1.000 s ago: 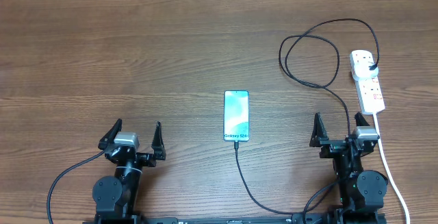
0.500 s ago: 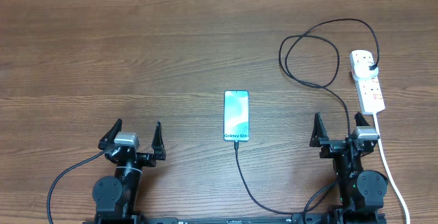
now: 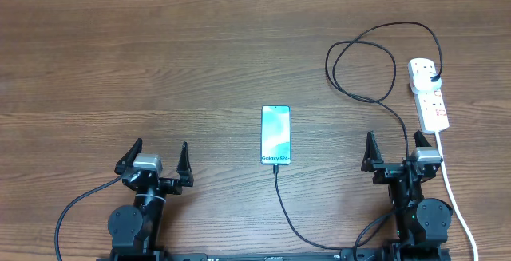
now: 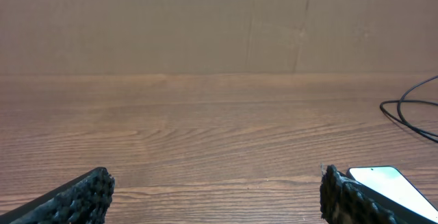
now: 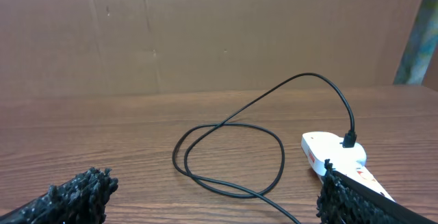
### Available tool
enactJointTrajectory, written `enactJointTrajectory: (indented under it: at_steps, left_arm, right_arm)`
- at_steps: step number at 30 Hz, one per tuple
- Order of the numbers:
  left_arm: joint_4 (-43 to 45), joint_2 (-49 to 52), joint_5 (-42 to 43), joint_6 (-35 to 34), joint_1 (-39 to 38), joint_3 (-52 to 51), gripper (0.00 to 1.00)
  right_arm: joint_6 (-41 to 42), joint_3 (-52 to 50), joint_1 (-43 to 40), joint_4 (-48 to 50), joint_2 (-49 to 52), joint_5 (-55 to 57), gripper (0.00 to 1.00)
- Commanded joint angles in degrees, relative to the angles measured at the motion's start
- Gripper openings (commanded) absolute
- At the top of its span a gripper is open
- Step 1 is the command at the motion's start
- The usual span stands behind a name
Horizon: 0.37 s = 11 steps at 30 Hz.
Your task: Plug charger to phone and switch on socket
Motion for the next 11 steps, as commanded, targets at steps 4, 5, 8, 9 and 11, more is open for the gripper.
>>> enactJointTrajectory:
  at_steps: [4, 5, 8, 9, 11]
  left_arm:
    - [0.22, -0.59, -0.66, 1.33, -0.28, -0.5, 1.0]
    - [0.2, -0.59, -0.63, 1.33, -0.28, -0.5, 1.0]
    - [0.2, -0.59, -0.63, 1.33, -0.28, -0.5, 0.99]
    - [0.22, -0.59, -0.66, 1.33, -0.28, -0.5, 0.99]
    - [0.22, -0.59, -0.66, 1.33, -0.28, -0.5, 1.0]
  right_arm:
    - [-0.26, -0.63, 0.33, 0.42, -0.57, -0.04, 1.0]
    - [-0.24, -0.63, 0.33, 0.42, -0.57, -0.04, 1.0]
    - [-0.24, -0.63, 0.33, 0.42, -0.57, -0.04, 1.0]
    - [-0.24, -0.63, 0.33, 0.42, -0.57, -0.04, 1.0]
    - [-0.24, -0.63, 0.33, 0.42, -0.57, -0.04, 1.0]
